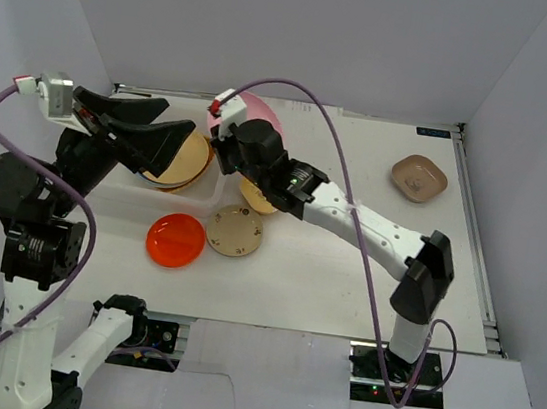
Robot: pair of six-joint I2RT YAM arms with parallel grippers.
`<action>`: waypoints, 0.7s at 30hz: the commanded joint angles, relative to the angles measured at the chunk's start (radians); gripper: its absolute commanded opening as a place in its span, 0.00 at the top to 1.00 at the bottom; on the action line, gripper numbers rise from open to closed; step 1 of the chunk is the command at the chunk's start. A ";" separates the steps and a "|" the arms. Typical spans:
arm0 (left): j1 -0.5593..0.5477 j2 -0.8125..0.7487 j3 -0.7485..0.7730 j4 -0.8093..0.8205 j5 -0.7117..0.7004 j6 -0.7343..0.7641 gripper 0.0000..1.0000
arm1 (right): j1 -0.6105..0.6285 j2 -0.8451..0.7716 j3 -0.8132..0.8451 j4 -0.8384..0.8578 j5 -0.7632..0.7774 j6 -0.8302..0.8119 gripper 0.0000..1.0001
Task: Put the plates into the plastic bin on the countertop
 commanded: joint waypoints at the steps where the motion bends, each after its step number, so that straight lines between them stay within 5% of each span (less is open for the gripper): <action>1: -0.063 0.026 0.086 -0.088 -0.163 0.078 0.02 | 0.024 0.157 0.167 0.045 -0.115 -0.230 0.92; 6: -0.121 0.048 0.237 -0.242 -0.425 0.183 0.02 | 0.028 0.425 0.463 0.095 -0.307 -0.296 0.92; 17: -0.158 -0.024 0.015 -0.205 -0.429 0.189 0.02 | 0.082 0.797 0.710 0.350 -0.243 -0.464 0.92; 18: -0.158 -0.026 0.007 -0.204 -0.435 0.186 0.02 | 0.082 0.809 0.706 0.362 -0.237 -0.465 0.89; 19: -0.158 -0.032 0.001 -0.201 -0.436 0.184 0.02 | 0.082 0.813 0.701 0.368 -0.228 -0.459 0.64; 21: -0.158 -0.038 -0.022 -0.191 -0.444 0.176 0.02 | 0.084 0.796 0.686 0.375 -0.214 -0.451 0.30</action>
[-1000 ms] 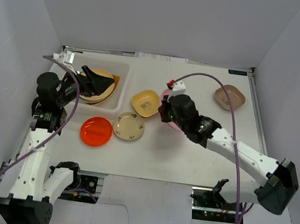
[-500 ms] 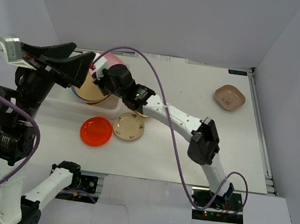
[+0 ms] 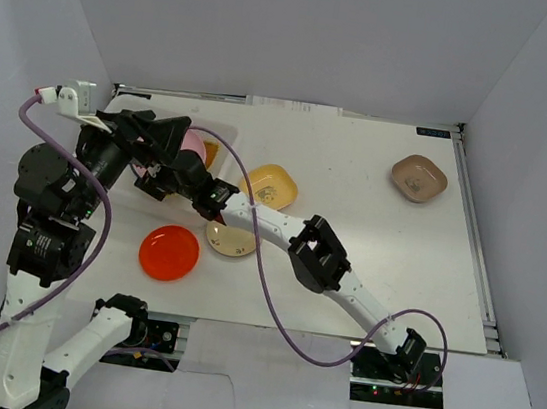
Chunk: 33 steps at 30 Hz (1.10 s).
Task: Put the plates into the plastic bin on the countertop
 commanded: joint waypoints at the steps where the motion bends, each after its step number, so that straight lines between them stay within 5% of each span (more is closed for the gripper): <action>1: -0.005 -0.027 -0.019 0.015 -0.037 0.002 0.02 | 0.009 -0.066 0.027 0.131 0.026 0.001 0.09; 7: -0.006 -0.056 -0.064 -0.027 -0.168 -0.015 0.02 | 0.007 -0.349 -0.255 0.261 -0.017 0.130 0.06; 13: -0.006 -0.077 -0.180 -0.132 -0.201 -0.049 0.02 | 0.007 -0.744 -0.830 0.434 0.047 0.296 0.17; 17: -0.006 -0.064 -0.284 -0.145 -0.132 -0.089 0.02 | -0.002 -0.998 -1.139 0.429 0.206 0.405 0.53; 18: -0.006 -0.039 -0.303 -0.146 -0.114 -0.095 0.02 | -0.006 -1.034 -1.231 0.412 0.239 0.458 0.68; 21: -0.006 0.016 -0.347 -0.145 -0.028 -0.106 0.08 | -0.059 -1.167 -1.351 0.301 0.323 0.648 0.89; 24: -0.008 0.096 -0.372 -0.131 0.081 -0.098 0.26 | -0.169 -1.278 -1.503 0.215 0.336 0.799 0.90; 27: -0.031 0.149 -0.381 -0.073 0.208 -0.132 0.38 | -0.302 -1.382 -1.619 0.153 0.340 0.824 0.73; 29: -0.107 0.194 -0.363 -0.048 0.157 -0.142 0.40 | -0.422 -1.474 -1.688 0.097 0.342 0.821 0.59; 33: -0.267 0.346 -0.297 -0.044 0.003 -0.098 0.42 | -0.667 -1.569 -1.762 0.013 0.264 0.790 0.48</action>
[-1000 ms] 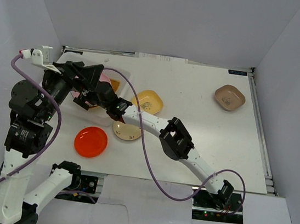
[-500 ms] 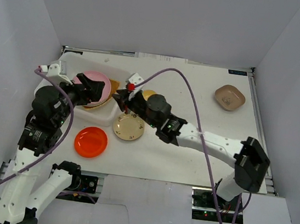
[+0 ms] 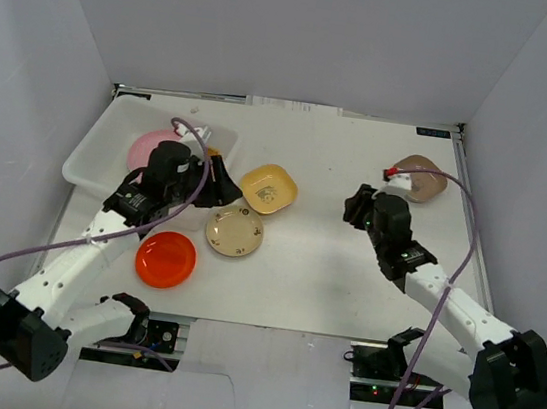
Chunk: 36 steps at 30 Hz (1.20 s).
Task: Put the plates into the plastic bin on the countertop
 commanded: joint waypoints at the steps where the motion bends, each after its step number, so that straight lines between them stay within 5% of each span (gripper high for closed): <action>1: -0.122 0.124 0.092 0.045 -0.088 0.039 0.41 | -0.205 -0.095 -0.036 -0.056 -0.058 0.022 0.47; 6: -0.254 0.412 0.201 0.052 -0.174 0.174 0.38 | -0.491 -0.141 -0.087 -0.076 -0.141 0.031 0.32; 10: -0.273 0.586 0.311 0.048 -0.182 0.283 0.31 | -0.689 -0.037 -0.041 -0.074 -0.200 0.051 0.29; 26: -0.273 0.990 0.553 -0.020 -0.263 0.412 0.27 | -0.826 0.388 0.261 -0.010 -0.233 0.206 0.21; 32: -0.273 1.050 0.583 -0.029 -0.309 0.431 0.37 | -0.826 0.542 0.315 0.000 -0.269 0.231 0.25; 36: -0.273 1.058 0.606 -0.029 -0.326 0.447 0.59 | -0.826 0.617 0.322 0.056 -0.313 0.245 0.33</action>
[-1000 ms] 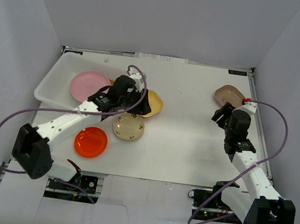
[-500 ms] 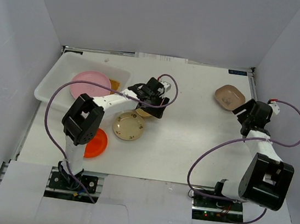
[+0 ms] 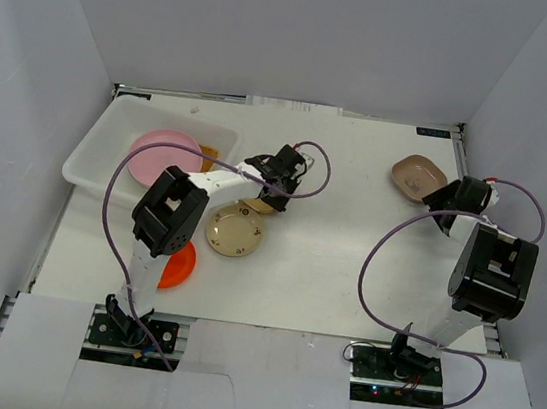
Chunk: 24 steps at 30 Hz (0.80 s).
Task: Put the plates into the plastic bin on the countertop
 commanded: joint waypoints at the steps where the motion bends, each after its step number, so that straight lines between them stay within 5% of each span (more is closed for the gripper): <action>1: 0.001 -0.013 0.034 -0.014 -0.041 0.023 0.76 | -0.002 0.046 0.044 0.075 -0.048 0.028 0.36; 5: 0.001 -0.066 0.060 -0.008 -0.026 0.011 1.00 | -0.002 0.084 0.050 0.102 -0.058 0.031 0.53; 10: 0.002 -0.236 0.122 -0.007 -0.030 -0.008 1.00 | 0.006 0.097 0.044 0.118 -0.088 0.037 0.80; 14: 0.045 -0.362 0.155 -0.062 -0.082 -0.032 1.00 | 0.027 0.038 0.014 0.151 -0.077 0.033 0.86; 18: 0.116 -0.488 0.152 -0.089 -0.134 -0.055 1.00 | 0.029 -0.026 -0.025 0.156 -0.074 0.046 0.72; 21: 0.265 -0.556 0.126 -0.105 -0.107 -0.075 1.00 | 0.029 -0.075 -0.076 0.187 -0.042 0.059 0.39; 24: 0.405 -0.559 0.073 -0.139 -0.044 -0.091 1.00 | 0.029 -0.078 -0.073 0.188 -0.043 0.063 0.22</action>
